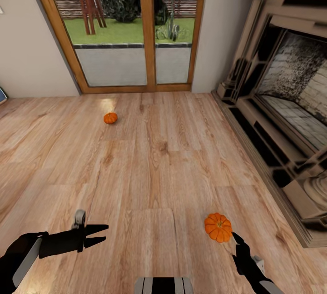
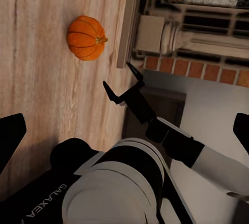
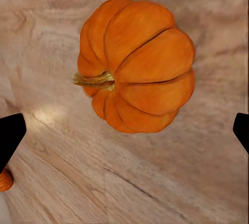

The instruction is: Place each of the two pumpkins and all three candles from the living room inside a cabinet in the living room (use any cabinet), then make sure every cabinet is closed, and position the cauldron so it is next to a table in the living room.

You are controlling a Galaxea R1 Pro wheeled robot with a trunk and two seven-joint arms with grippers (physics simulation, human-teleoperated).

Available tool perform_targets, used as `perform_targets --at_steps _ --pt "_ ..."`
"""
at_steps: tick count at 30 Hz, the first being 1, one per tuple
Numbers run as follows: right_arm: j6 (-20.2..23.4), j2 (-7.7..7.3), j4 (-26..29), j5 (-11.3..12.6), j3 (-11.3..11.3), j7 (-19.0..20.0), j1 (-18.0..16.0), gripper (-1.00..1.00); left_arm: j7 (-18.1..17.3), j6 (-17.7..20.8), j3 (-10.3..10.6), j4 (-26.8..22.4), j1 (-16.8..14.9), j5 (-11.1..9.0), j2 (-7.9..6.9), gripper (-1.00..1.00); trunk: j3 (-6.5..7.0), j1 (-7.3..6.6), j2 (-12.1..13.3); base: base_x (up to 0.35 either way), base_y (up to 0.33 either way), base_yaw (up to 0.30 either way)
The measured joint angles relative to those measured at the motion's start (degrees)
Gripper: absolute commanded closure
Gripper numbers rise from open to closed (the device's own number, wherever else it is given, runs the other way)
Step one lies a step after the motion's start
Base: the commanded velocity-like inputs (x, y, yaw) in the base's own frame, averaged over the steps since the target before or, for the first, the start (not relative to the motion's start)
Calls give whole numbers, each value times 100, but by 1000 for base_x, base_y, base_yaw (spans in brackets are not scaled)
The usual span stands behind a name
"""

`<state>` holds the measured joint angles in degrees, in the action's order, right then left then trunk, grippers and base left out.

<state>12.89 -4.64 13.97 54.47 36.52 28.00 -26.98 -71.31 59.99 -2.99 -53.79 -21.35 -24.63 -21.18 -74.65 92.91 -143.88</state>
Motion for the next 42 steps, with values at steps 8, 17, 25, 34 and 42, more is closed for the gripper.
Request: perform_targets --at_steps 8,17,25,34,42 --pt "4 -119 -43 18 27 -1 0 -100 3 0 0 -1 0 3 0 -100 -177 21 -11 0 0 0" --pt "-4 -129 -45 13 383 26 0 -100 3 1 0 0 0 -8 -4 -100 -267 31 -16 0 0 0" --pt "-2 -133 -44 11 465 30 0 -100 3 1 0 -1 0 -7 0 -100 -267 31 -16 78 -46 0" --pt "-12 -133 -43 11 470 22 0 -100 3 1 0 0 0 0 8 -100 -267 31 -16 268 -136 0" --pt "-34 -133 -43 -14 470 -18 0 -100 3 0 0 0 0 -4 9 -100 -288 34 -17 73 10 0"
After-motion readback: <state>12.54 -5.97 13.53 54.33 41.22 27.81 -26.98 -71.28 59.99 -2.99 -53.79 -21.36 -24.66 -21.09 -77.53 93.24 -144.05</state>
